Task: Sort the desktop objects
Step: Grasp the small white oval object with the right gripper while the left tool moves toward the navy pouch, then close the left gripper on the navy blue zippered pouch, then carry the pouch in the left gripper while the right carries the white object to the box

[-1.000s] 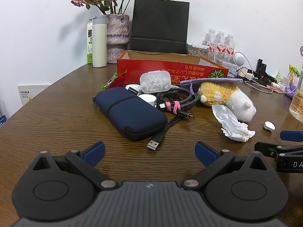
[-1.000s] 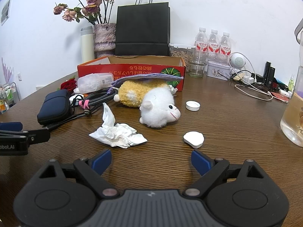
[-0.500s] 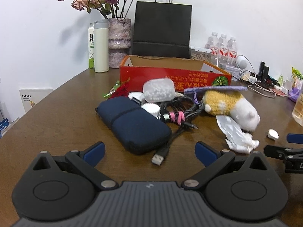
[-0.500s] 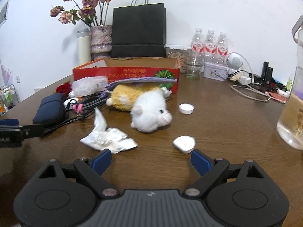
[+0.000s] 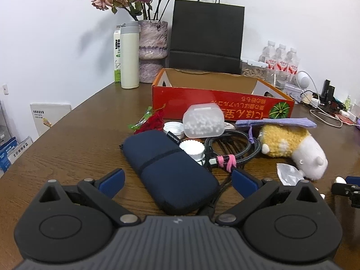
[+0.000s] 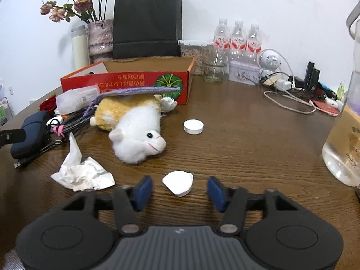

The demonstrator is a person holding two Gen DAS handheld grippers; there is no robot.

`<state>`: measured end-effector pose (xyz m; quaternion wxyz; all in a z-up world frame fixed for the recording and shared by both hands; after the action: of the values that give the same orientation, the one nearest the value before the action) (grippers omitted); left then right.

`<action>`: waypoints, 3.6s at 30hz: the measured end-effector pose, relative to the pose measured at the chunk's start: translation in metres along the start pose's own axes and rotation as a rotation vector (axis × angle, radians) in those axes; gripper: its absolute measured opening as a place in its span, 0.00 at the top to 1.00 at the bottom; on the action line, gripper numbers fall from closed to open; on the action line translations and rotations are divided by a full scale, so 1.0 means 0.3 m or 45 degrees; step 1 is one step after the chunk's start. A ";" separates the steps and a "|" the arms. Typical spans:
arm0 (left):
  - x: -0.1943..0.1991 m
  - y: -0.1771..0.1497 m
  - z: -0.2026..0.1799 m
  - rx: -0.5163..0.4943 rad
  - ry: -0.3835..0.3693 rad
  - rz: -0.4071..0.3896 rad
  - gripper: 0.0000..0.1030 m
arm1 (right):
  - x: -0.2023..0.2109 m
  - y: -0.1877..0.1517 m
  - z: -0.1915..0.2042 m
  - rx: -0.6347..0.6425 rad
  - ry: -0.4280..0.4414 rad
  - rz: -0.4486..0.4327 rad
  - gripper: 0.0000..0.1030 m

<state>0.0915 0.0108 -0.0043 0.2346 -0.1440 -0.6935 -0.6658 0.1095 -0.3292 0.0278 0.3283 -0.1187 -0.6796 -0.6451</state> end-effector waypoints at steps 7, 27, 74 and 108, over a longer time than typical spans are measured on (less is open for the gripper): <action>-0.049 0.013 0.005 0.013 0.026 0.043 0.00 | -0.009 0.018 0.004 0.018 0.041 -0.005 0.74; -0.217 0.066 0.063 0.132 0.166 0.165 0.00 | -0.018 0.223 0.076 0.089 0.102 -0.188 0.74; -0.183 0.030 0.110 -0.039 0.095 0.213 0.20 | -0.049 0.172 0.057 0.009 0.107 -0.215 0.74; -0.030 0.221 0.106 0.110 -0.062 -0.104 0.38 | 0.026 0.317 0.186 0.007 0.173 -0.381 0.73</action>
<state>0.1290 0.0480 0.0476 0.1965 -0.1214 -0.7323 -0.6406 0.1428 -0.2649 0.1112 0.2740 0.0288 -0.6678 -0.6915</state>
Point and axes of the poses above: each gripper's, at about its wrist camera, not at the fingertips, and x roughly against the way its jaws point, z to its left, y to its top, the point moved 5 cm from there along -x, roughly the way its jaws point, and after that the axes turned 4 degrees about y, right-handed, at the moved point
